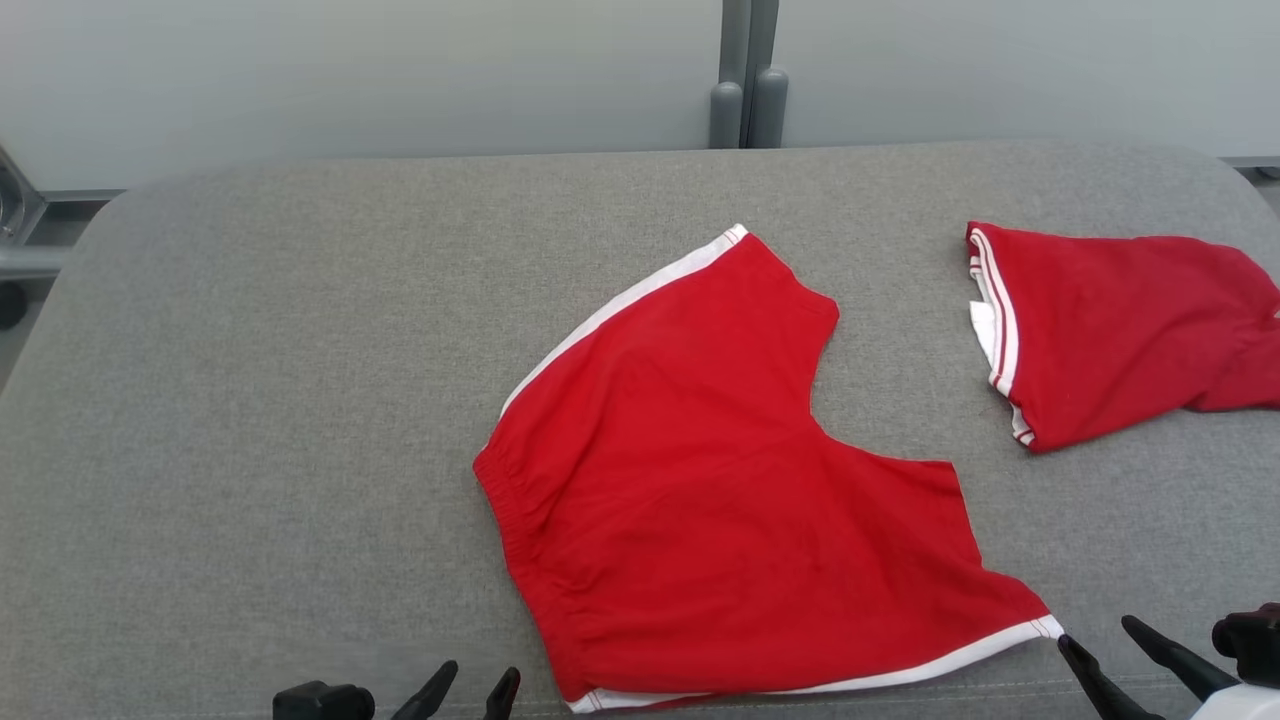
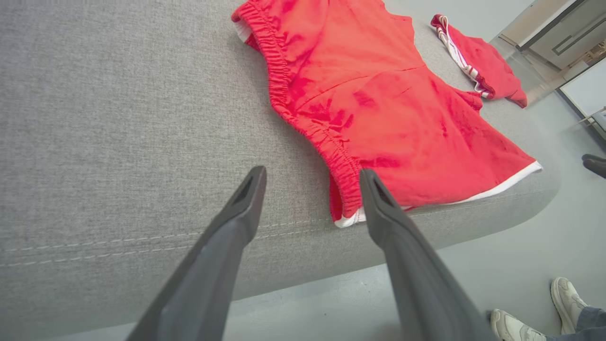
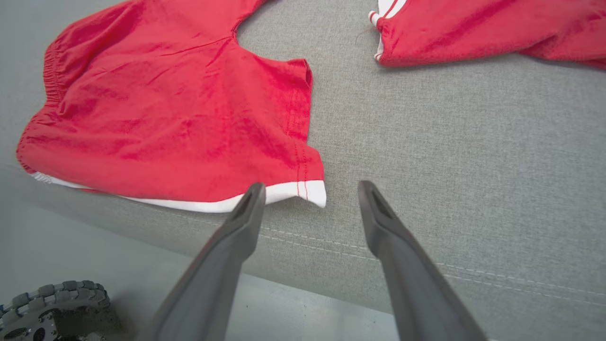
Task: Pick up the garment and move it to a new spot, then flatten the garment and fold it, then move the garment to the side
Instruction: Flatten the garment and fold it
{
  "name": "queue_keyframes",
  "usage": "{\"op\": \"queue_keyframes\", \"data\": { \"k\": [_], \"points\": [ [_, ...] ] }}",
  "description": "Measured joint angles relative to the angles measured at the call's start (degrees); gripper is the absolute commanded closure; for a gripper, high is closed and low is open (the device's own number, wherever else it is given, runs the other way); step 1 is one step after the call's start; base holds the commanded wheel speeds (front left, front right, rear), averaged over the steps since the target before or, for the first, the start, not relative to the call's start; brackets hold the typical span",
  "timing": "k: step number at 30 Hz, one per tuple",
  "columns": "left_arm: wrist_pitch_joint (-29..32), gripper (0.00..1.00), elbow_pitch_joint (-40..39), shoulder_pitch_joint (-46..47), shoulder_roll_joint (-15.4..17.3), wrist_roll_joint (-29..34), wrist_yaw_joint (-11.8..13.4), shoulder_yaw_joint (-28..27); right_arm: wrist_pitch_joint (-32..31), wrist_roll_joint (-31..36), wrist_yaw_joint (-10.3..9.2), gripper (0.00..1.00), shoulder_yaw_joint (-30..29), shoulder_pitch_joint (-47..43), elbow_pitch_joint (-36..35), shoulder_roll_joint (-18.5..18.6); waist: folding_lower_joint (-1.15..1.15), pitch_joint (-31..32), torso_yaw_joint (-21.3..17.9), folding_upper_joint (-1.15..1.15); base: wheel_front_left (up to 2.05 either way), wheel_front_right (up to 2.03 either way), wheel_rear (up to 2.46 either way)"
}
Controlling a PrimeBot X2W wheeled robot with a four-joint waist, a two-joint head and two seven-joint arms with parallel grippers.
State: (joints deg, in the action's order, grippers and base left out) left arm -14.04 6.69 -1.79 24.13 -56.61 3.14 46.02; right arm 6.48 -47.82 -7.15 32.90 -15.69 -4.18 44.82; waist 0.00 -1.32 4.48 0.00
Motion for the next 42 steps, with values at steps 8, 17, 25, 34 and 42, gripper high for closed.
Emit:
{"op": "queue_keyframes", "data": {
  "k": [8,17,25,34,42],
  "points": [
    [-0.15,0.00,-0.18,0.37,-1.80,3.24,-0.98,2.20,-2.60,2.34,0.00,0.00,1.76,4.41,2.77,-0.97,0.00,-3.17,-0.33,0.00,0.00,0.00,0.00],
    [0.97,0.00,1.70,3.13,-4.49,2.23,-4.28,4.89,-6.05,2.86,0.38,0.00,3.81,10.32,6.78,-4.48,0.00,-7.05,0.07,0.00,0.00,0.00,0.00],
    [2.48,0.00,4.85,4.17,-5.41,0.32,-6.04,5.02,-7.60,2.42,1.56,0.00,5.16,12.47,10.36,-7.47,0.00,-8.48,1.04,0.00,0.00,0.00,0.00],
    [2.94,0.00,8.21,6.14,-8.03,-0.33,-7.25,5.38,-8.14,2.50,2.59,0.00,5.68,15.35,12.96,-8.81,0.00,-8.91,0.75,0.00,0.00,0.00,0.00],
    [3.38,0.00,12.46,8.05,-9.67,-0.74,-8.25,5.86,-8.56,2.78,3.93,0.00,6.23,17.73,15.89,-10.09,0.00,-9.21,0.28,0.00,0.00,0.00,0.00]
  ]
}}
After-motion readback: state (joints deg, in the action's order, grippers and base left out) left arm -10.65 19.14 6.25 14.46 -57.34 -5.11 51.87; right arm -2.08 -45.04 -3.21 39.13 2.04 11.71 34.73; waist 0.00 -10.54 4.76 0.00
